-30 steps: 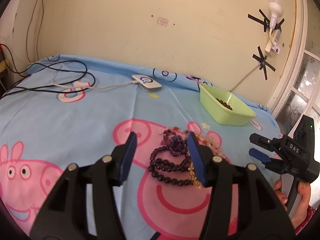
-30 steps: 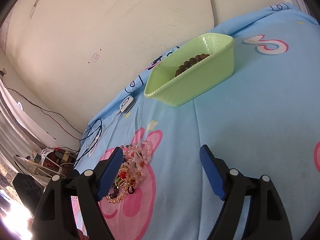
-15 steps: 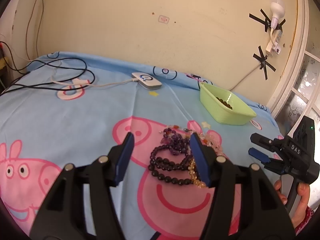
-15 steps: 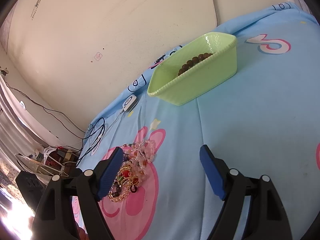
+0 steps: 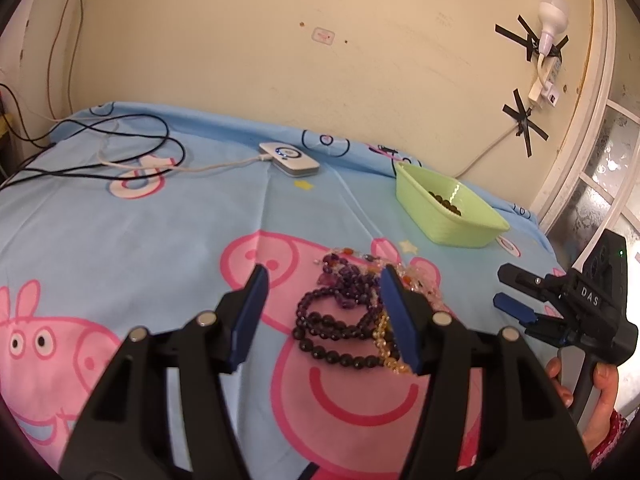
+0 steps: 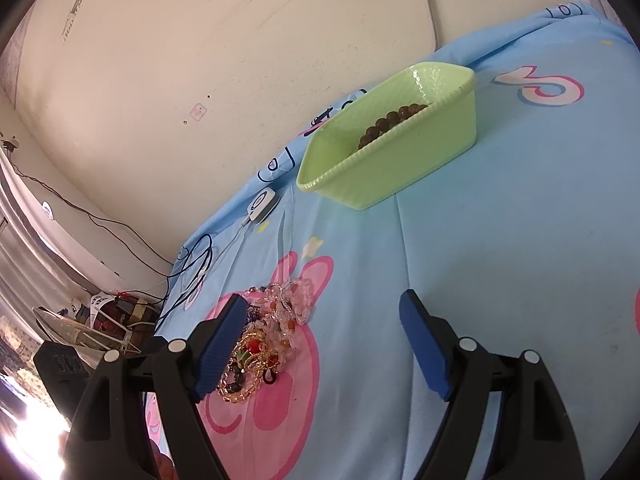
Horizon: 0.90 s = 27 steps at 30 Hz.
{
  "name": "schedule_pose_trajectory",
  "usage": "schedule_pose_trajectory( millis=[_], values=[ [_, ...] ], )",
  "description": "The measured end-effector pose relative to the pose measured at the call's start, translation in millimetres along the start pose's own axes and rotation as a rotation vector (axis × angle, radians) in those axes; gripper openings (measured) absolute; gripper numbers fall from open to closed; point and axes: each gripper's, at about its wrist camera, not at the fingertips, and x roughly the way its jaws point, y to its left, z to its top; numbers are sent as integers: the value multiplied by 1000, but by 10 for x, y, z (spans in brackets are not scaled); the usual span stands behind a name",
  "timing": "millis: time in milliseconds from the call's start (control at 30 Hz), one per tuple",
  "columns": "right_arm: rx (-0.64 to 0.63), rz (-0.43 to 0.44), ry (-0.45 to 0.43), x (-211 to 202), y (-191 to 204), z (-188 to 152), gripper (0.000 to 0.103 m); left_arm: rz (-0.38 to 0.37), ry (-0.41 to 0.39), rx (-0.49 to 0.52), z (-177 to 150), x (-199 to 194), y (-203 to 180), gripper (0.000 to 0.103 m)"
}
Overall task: Organize jewelry
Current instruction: 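Return the left gripper to the jewelry pile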
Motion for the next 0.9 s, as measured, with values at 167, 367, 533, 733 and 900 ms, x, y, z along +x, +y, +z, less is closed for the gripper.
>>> schedule_pose_trajectory(
  millis=[167, 367, 533, 733, 900],
  values=[
    [4, 4, 0, 1, -8, -5, 57, -3, 2, -1, -1, 2, -2, 56],
    [3, 4, 0, 2, -11, -5, 57, -14, 12, -2, -3, 19, 2, 56],
    [2, 4, 1, 7, -13, -5, 57, -15, 14, -4, -4, 22, 3, 56],
    [-3, 5, 5, 19, -7, -10, 57, -31, 15, -11, -5, 18, 17, 56],
    [-19, 7, 12, 29, 12, -11, 57, -115, 40, -110, 29, 6, 230, 56]
  ],
)
